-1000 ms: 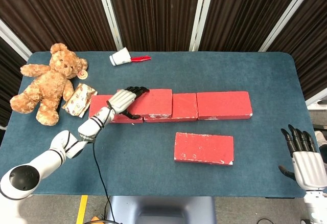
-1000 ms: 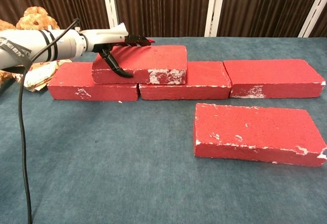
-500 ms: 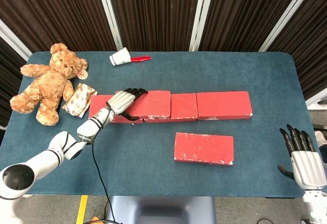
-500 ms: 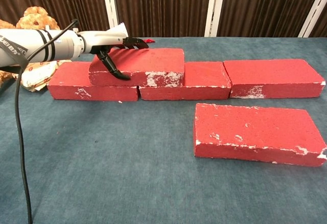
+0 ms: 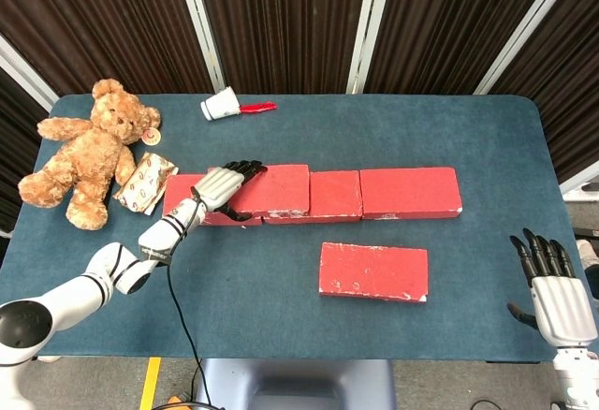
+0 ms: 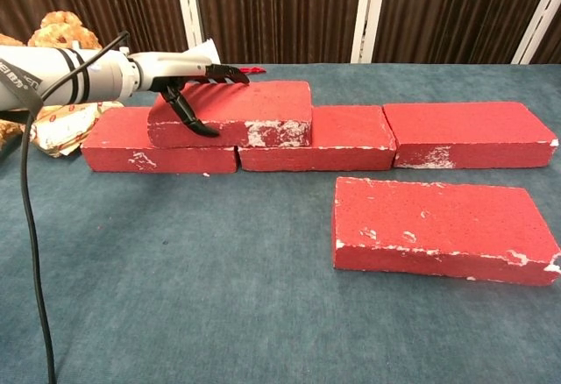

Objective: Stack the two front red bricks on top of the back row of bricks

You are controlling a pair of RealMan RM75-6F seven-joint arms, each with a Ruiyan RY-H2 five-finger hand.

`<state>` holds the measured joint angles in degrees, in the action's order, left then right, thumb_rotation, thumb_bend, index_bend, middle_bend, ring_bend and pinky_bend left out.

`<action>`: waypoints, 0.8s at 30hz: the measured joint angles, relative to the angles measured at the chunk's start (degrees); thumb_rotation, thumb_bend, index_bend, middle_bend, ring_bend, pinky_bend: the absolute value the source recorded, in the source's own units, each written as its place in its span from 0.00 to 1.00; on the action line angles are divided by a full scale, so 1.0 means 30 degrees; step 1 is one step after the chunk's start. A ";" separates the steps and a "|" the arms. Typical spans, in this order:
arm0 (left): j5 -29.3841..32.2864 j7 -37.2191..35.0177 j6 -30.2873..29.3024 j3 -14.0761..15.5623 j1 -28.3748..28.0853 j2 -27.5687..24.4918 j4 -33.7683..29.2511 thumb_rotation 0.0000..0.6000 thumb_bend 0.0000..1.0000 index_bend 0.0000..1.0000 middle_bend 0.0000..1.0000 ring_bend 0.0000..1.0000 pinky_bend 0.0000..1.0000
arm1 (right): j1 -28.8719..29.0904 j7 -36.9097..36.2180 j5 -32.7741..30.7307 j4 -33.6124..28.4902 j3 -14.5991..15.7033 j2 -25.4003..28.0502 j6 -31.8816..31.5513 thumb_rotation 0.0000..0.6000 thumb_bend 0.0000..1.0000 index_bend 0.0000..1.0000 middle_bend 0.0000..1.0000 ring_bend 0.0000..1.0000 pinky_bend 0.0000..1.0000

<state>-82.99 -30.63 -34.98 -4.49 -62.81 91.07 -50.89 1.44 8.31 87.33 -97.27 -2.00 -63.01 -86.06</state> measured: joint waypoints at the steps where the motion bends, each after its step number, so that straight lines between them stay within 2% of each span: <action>1: 0.0032 0.0063 0.0051 -0.0014 0.0000 -0.0051 -0.0093 1.00 0.20 0.00 0.00 0.00 0.10 | 0.0012 0.0006 -0.0021 -0.0003 -0.0010 0.0000 0.0018 1.00 0.11 0.00 0.00 0.00 0.00; 13: 0.0625 0.0705 0.0627 -0.0325 0.0024 -0.0336 -0.0691 1.00 0.19 0.00 0.00 0.00 0.01 | 0.0008 0.0135 -0.0130 -0.0124 0.0005 0.0091 0.0064 1.00 0.11 0.00 0.00 0.00 0.00; 24: 0.0207 0.1622 -0.1026 -0.0445 0.0471 -0.0977 -0.2345 1.00 0.19 0.00 0.00 0.00 0.00 | 0.0015 0.0106 0.0040 -0.0104 0.0056 0.0043 0.0015 1.00 0.11 0.00 0.00 0.00 0.00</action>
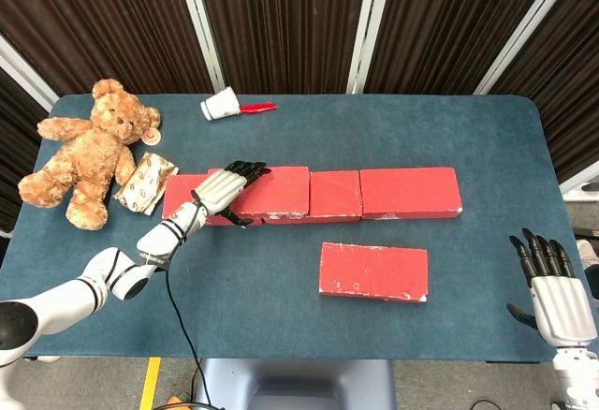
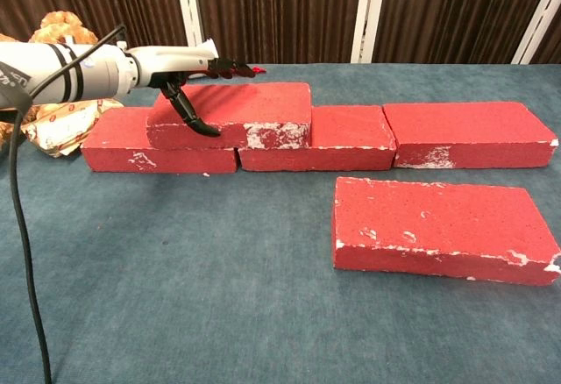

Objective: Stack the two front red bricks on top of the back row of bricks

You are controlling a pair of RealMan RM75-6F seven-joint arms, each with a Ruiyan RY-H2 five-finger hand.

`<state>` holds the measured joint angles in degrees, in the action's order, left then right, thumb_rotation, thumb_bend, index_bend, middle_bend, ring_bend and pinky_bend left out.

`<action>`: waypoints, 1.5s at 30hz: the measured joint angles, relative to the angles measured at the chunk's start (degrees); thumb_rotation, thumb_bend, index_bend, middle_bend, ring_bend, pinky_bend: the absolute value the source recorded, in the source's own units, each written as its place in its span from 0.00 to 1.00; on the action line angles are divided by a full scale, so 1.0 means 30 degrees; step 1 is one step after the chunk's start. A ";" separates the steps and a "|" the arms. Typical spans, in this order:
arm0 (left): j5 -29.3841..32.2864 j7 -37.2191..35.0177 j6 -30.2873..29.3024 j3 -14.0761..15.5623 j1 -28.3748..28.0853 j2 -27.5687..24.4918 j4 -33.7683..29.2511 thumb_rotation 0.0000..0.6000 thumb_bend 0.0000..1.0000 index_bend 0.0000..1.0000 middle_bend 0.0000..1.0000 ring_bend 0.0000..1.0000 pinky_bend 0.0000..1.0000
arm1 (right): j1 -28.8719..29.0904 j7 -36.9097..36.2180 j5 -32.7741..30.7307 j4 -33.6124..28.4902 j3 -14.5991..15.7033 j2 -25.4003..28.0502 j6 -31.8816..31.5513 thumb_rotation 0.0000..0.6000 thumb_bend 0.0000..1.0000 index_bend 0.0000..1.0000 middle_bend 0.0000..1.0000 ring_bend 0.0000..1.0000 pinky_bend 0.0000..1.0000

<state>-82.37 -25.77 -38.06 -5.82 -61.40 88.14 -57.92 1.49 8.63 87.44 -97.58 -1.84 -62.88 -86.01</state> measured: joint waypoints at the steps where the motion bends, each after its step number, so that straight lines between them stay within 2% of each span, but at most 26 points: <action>1: -0.0048 0.0195 -0.0244 -0.0001 0.0083 -0.0112 -0.0250 1.00 0.19 0.00 0.00 0.00 0.00 | 0.0007 -0.0072 0.0096 0.0006 0.0042 0.0015 0.0007 1.00 0.11 0.00 0.00 0.00 0.00; 6: -0.0384 0.2113 -0.2316 0.0363 0.1272 -0.1283 -0.2350 1.00 0.21 0.00 0.00 0.00 0.00 | 0.0205 -0.1339 0.1056 0.0019 0.0538 0.0375 0.0432 1.00 0.11 0.00 0.00 0.00 0.00; 10: -0.0545 0.4323 -0.5383 0.1140 0.3560 -0.2385 -0.4322 1.00 0.27 0.00 0.00 0.00 0.00 | 0.0556 -0.2672 0.2580 0.0443 0.0825 0.0186 0.0452 1.00 0.11 0.00 0.00 0.00 0.00; 16: -0.0261 0.7979 -1.1640 0.3078 0.9580 -0.3020 -0.5814 1.00 0.28 0.00 0.00 0.00 0.00 | 0.1795 -0.4323 0.4330 0.0858 0.1079 -0.1313 0.1086 1.00 0.11 0.00 0.00 0.00 0.00; 17: -0.0072 0.8511 -1.2706 0.3413 1.0886 -0.2958 -0.5868 1.00 0.28 0.00 0.00 0.00 0.00 | 0.1923 -0.4247 0.4342 0.0780 0.1069 -0.1455 0.1283 1.00 0.11 0.00 0.00 0.00 0.00; 20: 0.0401 0.9675 -1.4277 0.4117 1.3522 -0.2862 -0.6029 1.00 0.29 0.00 0.00 0.00 0.00 | 0.2346 -0.3132 0.4102 0.0370 0.0937 -0.1996 0.2200 1.00 0.11 0.00 0.00 0.00 0.00; 25: 0.0426 1.0738 -1.5221 0.4423 1.4714 -0.2949 -0.6446 1.00 0.29 0.00 0.00 0.00 0.00 | 0.3456 -0.0005 0.2307 -0.0627 0.0451 -0.3181 0.5007 1.00 0.07 0.00 0.00 0.00 0.00; 29: 0.0109 1.0098 -1.5289 0.4346 1.5069 -0.3145 -0.6783 1.00 0.28 0.00 0.00 0.00 0.00 | 0.4288 0.2335 0.0523 -0.1061 0.0029 -0.4317 0.6583 1.00 0.06 0.00 0.00 0.00 0.00; 34: -0.0543 0.9374 -1.4995 0.4065 1.5180 -0.3217 -0.6491 1.00 0.27 0.00 0.00 0.00 0.00 | 0.4955 0.4576 -0.1065 -0.0975 -0.0353 -0.5978 0.7314 1.00 0.06 0.00 0.00 0.00 0.00; 45: -0.0836 0.9450 -1.4283 0.3569 1.5336 -0.2999 -0.5695 1.00 0.27 0.00 0.00 0.00 0.00 | 0.6045 0.6328 -0.4141 0.0116 -0.1192 -0.7888 0.8161 1.00 0.06 0.00 0.00 0.00 0.00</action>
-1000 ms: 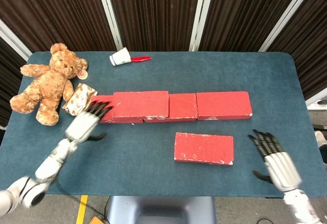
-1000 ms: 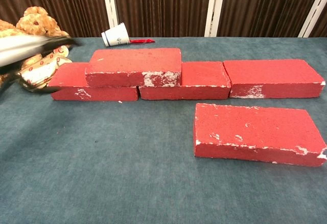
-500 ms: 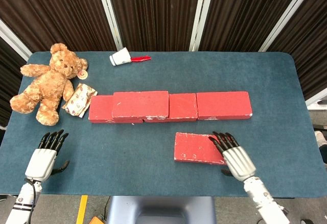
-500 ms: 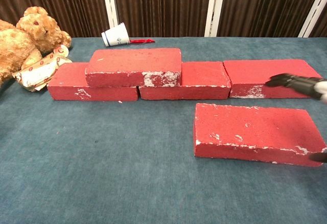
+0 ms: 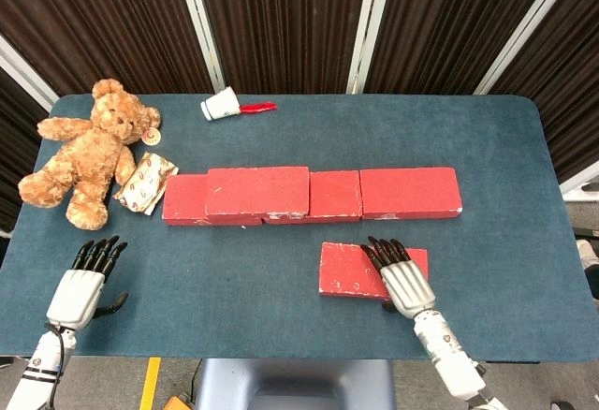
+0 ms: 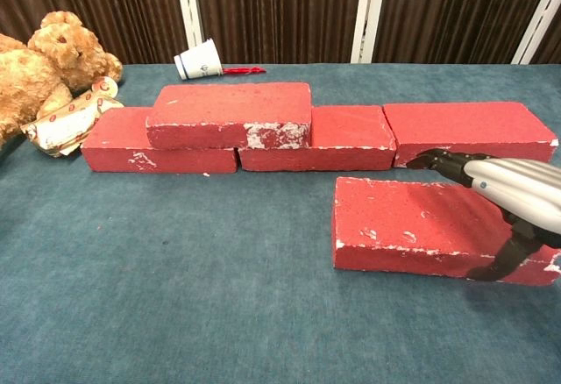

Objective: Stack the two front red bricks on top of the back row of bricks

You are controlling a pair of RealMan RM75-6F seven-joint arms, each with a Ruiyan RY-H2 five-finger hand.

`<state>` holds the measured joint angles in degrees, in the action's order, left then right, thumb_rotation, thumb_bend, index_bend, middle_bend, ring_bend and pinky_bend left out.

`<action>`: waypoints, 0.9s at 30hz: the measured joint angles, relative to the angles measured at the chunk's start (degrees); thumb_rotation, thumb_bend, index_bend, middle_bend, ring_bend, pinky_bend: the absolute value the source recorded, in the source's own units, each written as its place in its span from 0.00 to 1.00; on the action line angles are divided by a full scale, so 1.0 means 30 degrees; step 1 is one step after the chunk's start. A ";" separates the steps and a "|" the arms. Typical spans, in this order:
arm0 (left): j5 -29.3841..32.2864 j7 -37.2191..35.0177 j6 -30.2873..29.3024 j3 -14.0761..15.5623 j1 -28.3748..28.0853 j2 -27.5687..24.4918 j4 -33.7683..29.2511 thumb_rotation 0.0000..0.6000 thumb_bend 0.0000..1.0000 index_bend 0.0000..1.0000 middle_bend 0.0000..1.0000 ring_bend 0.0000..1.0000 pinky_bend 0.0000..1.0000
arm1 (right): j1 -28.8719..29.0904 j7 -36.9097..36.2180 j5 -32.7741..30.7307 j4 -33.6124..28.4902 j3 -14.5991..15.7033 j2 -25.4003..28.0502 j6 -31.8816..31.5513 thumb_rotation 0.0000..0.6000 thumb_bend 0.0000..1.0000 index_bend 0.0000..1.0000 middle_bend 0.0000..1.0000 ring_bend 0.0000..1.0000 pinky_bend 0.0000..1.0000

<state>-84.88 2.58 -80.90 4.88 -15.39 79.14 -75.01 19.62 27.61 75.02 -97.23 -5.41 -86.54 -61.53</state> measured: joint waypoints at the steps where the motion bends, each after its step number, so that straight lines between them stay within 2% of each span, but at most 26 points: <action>1: 0.0007 0.0004 0.0121 -0.0034 0.0007 0.0034 0.0038 1.00 0.27 0.00 0.00 0.00 0.00 | 0.0085 0.0039 -0.0259 0.0103 -0.0097 -0.0098 0.0015 1.00 0.06 0.00 0.00 0.00 0.00; 16: -0.0483 0.0522 0.0831 -0.0431 0.0125 0.0197 0.0581 1.00 0.27 0.00 0.00 0.00 0.00 | 0.1925 0.1228 -0.4390 0.0033 -0.0377 0.0284 0.2058 1.00 0.06 0.00 0.00 0.00 0.00; 18: -0.0529 0.0508 0.0867 -0.0469 0.0150 0.0173 0.0541 1.00 0.27 0.00 0.00 0.00 0.00 | 0.2025 0.1186 -0.4515 -0.0003 -0.0367 0.0331 0.2022 1.00 0.06 0.00 0.02 0.00 0.05; 20: -0.0607 0.0476 0.0946 -0.0471 0.0160 0.0147 0.0501 1.00 0.27 0.00 0.00 0.00 0.00 | 0.2103 0.1046 -0.4551 0.0003 -0.0362 0.0339 0.1889 1.00 0.06 0.07 0.11 0.05 0.19; 21: -0.0616 0.0475 0.0992 -0.0475 0.0163 0.0138 0.0493 1.00 0.27 0.00 0.00 0.00 0.00 | 0.2155 0.0989 -0.4602 0.0013 -0.0345 0.0355 0.1893 1.00 0.07 0.15 0.18 0.10 0.29; 22: -0.0609 0.0479 0.1050 -0.0484 0.0166 0.0131 0.0487 1.00 0.27 0.00 0.00 0.00 0.00 | 0.2244 0.0997 -0.4660 0.0047 -0.0304 0.0381 0.1912 1.00 0.08 0.29 0.28 0.21 0.42; 24: -0.0452 0.0566 0.1191 -0.0541 0.0197 0.0108 0.0426 1.00 0.27 0.00 0.00 0.00 0.00 | 0.2344 0.1112 -0.4753 0.0089 -0.0195 0.0409 0.1926 1.00 0.10 0.47 0.40 0.35 0.56; 27: -0.0072 0.0883 0.1406 -0.0705 0.0271 0.0022 0.0142 1.00 0.27 0.00 0.00 0.00 0.00 | 0.2439 0.1237 -0.4659 0.0143 -0.0010 0.0413 0.1757 1.00 0.12 0.53 0.44 0.40 0.59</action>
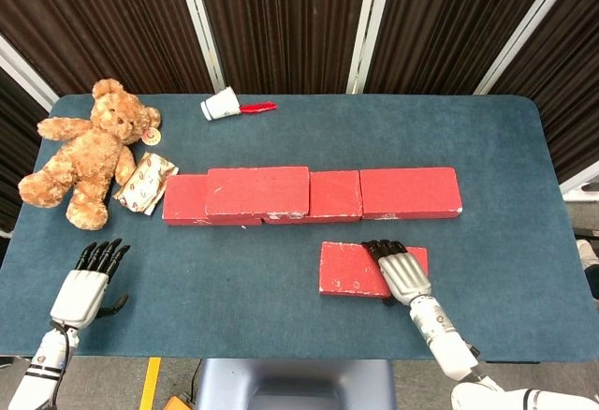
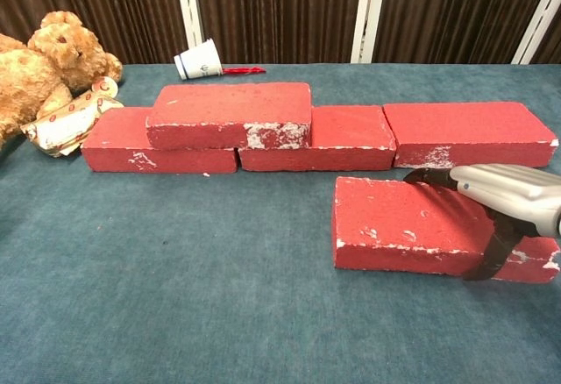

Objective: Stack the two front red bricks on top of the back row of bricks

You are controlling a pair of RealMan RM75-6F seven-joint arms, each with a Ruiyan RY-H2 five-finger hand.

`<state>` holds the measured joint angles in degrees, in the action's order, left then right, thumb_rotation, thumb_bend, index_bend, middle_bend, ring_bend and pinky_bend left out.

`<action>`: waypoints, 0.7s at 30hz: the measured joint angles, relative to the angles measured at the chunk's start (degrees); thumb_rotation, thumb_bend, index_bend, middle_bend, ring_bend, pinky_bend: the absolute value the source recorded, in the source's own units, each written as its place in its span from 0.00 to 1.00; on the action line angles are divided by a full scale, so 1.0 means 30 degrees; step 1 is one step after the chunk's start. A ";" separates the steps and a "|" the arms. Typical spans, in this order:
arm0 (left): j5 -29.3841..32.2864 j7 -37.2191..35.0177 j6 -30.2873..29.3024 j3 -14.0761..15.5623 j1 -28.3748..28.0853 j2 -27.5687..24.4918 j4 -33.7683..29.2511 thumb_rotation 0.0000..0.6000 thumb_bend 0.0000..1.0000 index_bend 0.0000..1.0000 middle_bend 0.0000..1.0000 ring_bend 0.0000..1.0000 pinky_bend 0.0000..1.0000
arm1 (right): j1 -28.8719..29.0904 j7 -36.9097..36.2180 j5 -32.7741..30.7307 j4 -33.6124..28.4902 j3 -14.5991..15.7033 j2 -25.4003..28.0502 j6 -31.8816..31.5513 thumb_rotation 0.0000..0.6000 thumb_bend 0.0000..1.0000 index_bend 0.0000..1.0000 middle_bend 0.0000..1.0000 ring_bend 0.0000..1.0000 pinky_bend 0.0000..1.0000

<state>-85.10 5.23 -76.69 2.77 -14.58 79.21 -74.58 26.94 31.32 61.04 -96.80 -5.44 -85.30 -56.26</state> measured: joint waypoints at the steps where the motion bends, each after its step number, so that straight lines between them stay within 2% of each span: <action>1: 0.0072 0.0099 0.0049 -0.0052 0.0022 -0.0031 -0.0087 1.00 0.27 0.00 0.00 0.00 0.00 | 0.0012 -0.0010 0.0160 0.0000 0.0065 0.0004 -0.0152 1.00 0.12 0.54 0.45 0.41 0.59; 12: 0.0008 0.0602 -0.0234 -0.0263 0.0322 -0.0223 -0.0514 1.00 0.27 0.00 0.00 0.00 0.00 | 0.0032 -0.1667 0.2504 -0.0966 -0.0044 0.1744 -0.1254 1.00 0.12 0.52 0.45 0.41 0.59; 14: 0.0001 0.0651 -0.0263 -0.0297 0.0360 -0.0266 -0.0548 1.00 0.27 0.00 0.00 0.00 0.00 | 0.0126 -0.1892 0.2631 -0.1077 -0.0208 0.2072 -0.1244 1.00 0.12 0.52 0.45 0.41 0.57; 15: 0.0023 0.0687 -0.0287 -0.0334 0.0381 -0.0276 -0.0551 1.00 0.27 0.00 0.00 0.00 0.00 | 0.0216 -0.1964 0.2681 -0.1142 -0.0342 0.2300 -0.1221 1.00 0.12 0.53 0.45 0.41 0.52; 18: 0.0412 0.0920 -0.0306 -0.0566 0.0459 -0.0236 -0.0441 1.00 0.28 0.00 0.00 0.00 0.00 | 0.0982 -0.2553 0.2793 -0.1143 -0.1351 0.3139 -0.0692 1.00 0.12 0.52 0.45 0.41 0.40; 21: 0.0902 0.1172 -0.0075 -0.0834 0.0483 -0.0110 -0.0238 1.00 0.28 0.00 0.00 0.00 0.00 | 0.2234 -0.3898 0.2505 -0.0490 -0.2648 0.3683 0.0908 1.00 0.12 0.52 0.45 0.40 0.39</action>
<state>-82.39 8.75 -76.91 0.27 -13.13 78.88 -75.30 33.64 19.62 68.56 -98.27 -13.38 -74.25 -53.53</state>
